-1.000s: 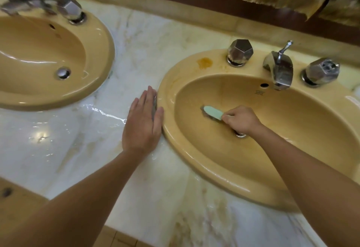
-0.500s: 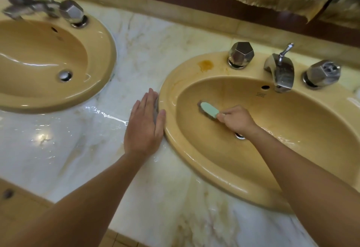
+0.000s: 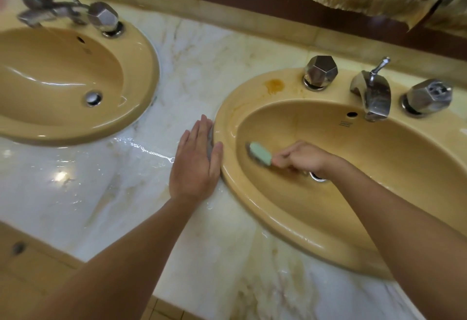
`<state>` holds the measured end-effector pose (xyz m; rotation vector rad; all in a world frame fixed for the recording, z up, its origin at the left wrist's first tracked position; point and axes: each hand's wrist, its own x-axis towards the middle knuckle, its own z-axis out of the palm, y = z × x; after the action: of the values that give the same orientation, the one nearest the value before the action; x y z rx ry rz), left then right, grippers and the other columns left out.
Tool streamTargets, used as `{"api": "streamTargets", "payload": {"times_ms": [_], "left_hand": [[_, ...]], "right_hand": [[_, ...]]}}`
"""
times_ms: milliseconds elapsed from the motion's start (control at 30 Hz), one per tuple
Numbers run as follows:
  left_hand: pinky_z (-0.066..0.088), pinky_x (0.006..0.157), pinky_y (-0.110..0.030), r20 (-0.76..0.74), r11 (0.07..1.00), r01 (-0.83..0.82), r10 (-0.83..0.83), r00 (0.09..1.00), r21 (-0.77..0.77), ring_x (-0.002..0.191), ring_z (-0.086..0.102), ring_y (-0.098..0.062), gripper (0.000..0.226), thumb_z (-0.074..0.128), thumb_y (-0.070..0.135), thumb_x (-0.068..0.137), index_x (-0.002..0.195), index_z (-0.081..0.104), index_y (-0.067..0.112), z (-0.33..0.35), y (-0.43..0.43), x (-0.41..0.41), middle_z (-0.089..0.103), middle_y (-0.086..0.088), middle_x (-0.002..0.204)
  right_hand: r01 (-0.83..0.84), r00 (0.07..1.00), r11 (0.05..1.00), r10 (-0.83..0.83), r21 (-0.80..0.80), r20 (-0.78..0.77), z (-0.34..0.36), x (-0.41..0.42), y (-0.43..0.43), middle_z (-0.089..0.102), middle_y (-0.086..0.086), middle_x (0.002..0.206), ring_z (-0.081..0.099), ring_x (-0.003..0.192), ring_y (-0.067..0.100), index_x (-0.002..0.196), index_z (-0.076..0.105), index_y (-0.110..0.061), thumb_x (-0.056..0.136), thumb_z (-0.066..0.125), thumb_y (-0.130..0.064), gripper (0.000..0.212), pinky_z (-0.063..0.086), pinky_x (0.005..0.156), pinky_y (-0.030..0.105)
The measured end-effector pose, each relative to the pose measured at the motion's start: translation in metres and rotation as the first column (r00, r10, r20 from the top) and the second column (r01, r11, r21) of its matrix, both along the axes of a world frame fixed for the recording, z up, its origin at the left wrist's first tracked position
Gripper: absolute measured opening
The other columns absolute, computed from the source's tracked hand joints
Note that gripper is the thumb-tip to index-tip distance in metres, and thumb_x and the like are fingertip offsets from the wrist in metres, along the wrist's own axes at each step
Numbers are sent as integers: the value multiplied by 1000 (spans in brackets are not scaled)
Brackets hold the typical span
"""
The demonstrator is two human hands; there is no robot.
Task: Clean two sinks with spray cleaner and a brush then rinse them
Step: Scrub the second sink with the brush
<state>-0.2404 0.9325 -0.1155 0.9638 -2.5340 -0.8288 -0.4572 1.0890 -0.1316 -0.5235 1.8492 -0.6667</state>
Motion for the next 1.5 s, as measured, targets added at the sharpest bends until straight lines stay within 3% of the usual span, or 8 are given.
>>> {"api": "streamTargets", "payload": {"times_ms": [500, 633, 733, 867, 1000, 1100, 1333, 1500], "left_hand": [[16, 125, -40, -7, 1000, 12, -12, 1000, -19, 150, 29, -12, 62, 30, 42, 104, 158, 24, 14, 0, 0, 0, 40, 0, 159], [18, 125, -41, -14, 1000, 11, -11, 1000, -14, 150, 31, -13, 62, 31, 42, 104, 158, 25, 13, 0, 0, -1, 41, -1, 158], [18, 125, -41, -14, 1000, 12, -12, 1000, -26, 149, 32, -14, 62, 31, 42, 104, 158, 25, 12, 0, 0, 0, 42, -1, 158], [16, 125, -39, -8, 1000, 6, -6, 1000, -24, 150, 30, -12, 64, 29, 43, 104, 159, 23, 12, 0, 0, -1, 41, 0, 159], [15, 126, -38, 4, 1000, 4, -3, 1000, -21, 151, 27, -10, 65, 28, 45, 103, 159, 24, 12, -3, -1, 0, 39, 1, 160], [14, 126, -37, 4, 1000, -3, 3, 1000, -14, 151, 26, -9, 65, 27, 46, 103, 159, 24, 13, -3, -1, -1, 38, 2, 160], [15, 126, -37, 7, 1000, -9, 9, 1000, -15, 151, 27, -10, 63, 29, 45, 104, 158, 25, 14, -1, -1, 0, 39, 2, 160], [15, 126, -36, 5, 1000, -11, 11, 1000, -10, 151, 26, -9, 61, 30, 43, 104, 158, 27, 14, 0, 0, 0, 38, 3, 160]], "right_hand": [[-4, 983, 988, 33, -152, 183, 15, 19, -16, 56, 6, 74, 45, 63, 12, 102, 80, -16, 93, 70, -19, 14, 35, 58, 23], [226, 972, 933, -233, -279, 7, 15, 15, -22, 64, -6, 78, 48, 62, 3, 108, 77, -25, 95, 68, -21, 16, 38, 61, 16], [-52, 996, 974, 67, -219, 60, 15, 17, -20, 61, -8, 70, 48, 63, 5, 105, 79, -24, 94, 70, -22, 15, 37, 61, 20], [318, 929, 872, -365, -372, -63, 10, 13, -24, 72, -16, 92, 57, 79, 1, 116, 75, -25, 95, 68, -24, 22, 42, 74, 18], [-19, 997, 974, 34, -226, 62, 15, 24, -20, 65, 0, 82, 51, 74, 12, 107, 78, -26, 94, 69, -26, 16, 38, 68, 26], [288, 932, 885, -347, -366, -108, 9, 19, -21, 68, -5, 89, 54, 80, 10, 107, 77, -27, 96, 67, -26, 16, 40, 73, 28], [-48, 878, 986, 119, -162, 463, 14, 22, 0, 32, 3, 63, 29, 56, 13, 105, 76, -2, 90, 67, -25, 29, 27, 52, 21], [-151, 988, 988, 150, 39, 43, 4, 19, 15, 44, 2, 66, 36, 60, 18, 91, 81, -20, 94, 67, -40, 25, 33, 55, 28]]}}
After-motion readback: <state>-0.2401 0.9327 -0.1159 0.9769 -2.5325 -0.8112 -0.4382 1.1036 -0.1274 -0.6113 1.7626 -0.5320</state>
